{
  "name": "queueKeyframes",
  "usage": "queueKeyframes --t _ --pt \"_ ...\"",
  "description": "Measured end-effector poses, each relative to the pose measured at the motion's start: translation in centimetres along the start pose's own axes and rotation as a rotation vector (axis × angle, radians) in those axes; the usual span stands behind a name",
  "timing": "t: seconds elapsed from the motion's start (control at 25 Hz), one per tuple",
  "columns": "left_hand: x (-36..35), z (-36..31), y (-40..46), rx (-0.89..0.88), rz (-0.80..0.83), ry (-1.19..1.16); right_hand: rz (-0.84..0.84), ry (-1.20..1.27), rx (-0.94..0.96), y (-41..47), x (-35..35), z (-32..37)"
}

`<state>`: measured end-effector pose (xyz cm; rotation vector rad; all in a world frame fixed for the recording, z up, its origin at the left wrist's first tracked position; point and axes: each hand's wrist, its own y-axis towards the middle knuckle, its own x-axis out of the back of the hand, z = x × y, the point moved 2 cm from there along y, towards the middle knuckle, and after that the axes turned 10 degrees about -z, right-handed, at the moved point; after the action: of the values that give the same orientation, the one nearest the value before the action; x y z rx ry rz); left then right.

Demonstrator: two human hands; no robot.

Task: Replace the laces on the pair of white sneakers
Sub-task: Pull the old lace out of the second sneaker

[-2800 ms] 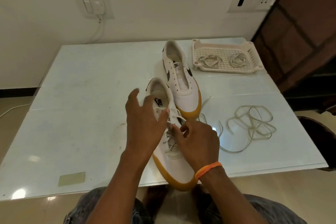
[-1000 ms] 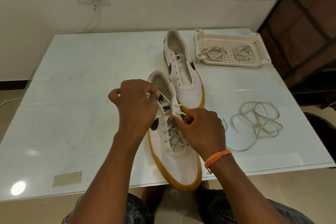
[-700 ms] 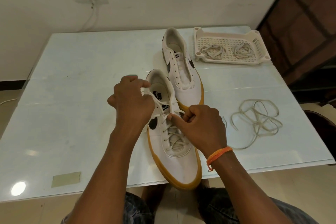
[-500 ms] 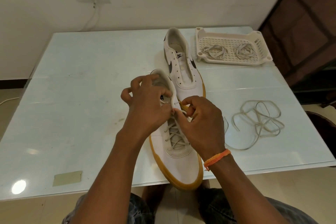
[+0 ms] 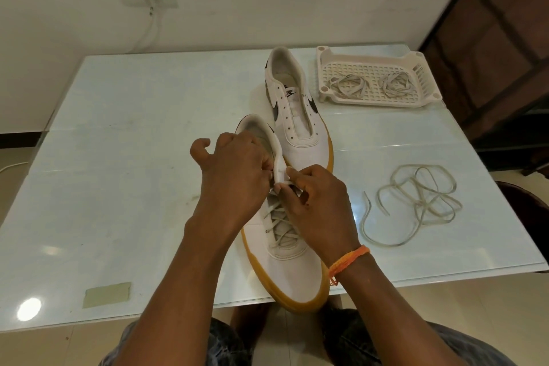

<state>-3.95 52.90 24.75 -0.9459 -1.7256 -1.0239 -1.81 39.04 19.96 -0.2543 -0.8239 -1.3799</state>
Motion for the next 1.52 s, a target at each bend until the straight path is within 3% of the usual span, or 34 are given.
queueKeyframes --t 0.16,0.28,0.48,0.72,0.92,1.0,1.12,1.2,1.32,1.4,1.52 --pt "0.1 0.4 0.2 0.062 0.003 -0.105 0.03 -0.094 0.148 -0.4 0.1 0.4" --pt "-0.1 0.7 0.3 0.008 -0.005 -0.138 0.11 -0.123 0.272 -0.7 -0.4 0.6" --pt "-0.9 0.2 0.2 -0.029 -0.018 -0.314 0.122 -0.111 0.17 0.1 0.1 0.4" --pt "-0.2 0.5 0.3 -0.016 0.003 -0.381 0.081 -0.261 0.142 0.1 0.3 0.7" --pt "1.9 4.3 0.6 0.246 -0.261 -0.352 0.162 -0.074 0.061 0.6 0.5 0.1" --pt "1.0 5.0 0.5 0.31 -0.149 -0.261 0.207 0.019 0.045 1.2 0.7 -0.4" --pt "0.4 3.4 0.0 0.27 -0.022 -0.21 0.265 0.033 0.066 1.9 1.3 -0.9" --pt "0.8 1.8 0.0 0.139 -0.031 -0.237 0.185 0.037 0.04 2.4 2.3 -0.9" --pt "0.5 -0.2 -0.5 0.033 0.191 -0.197 0.01 -0.011 -0.065 2.8 4.2 -1.2" --pt "-0.1 -0.8 -0.8 0.029 0.252 -0.143 0.17 -0.114 -0.085 2.1 3.9 -1.1" --pt "-0.4 -0.8 -0.5 0.097 0.273 -0.253 0.344 -0.193 -0.076 0.7 2.3 -0.9"
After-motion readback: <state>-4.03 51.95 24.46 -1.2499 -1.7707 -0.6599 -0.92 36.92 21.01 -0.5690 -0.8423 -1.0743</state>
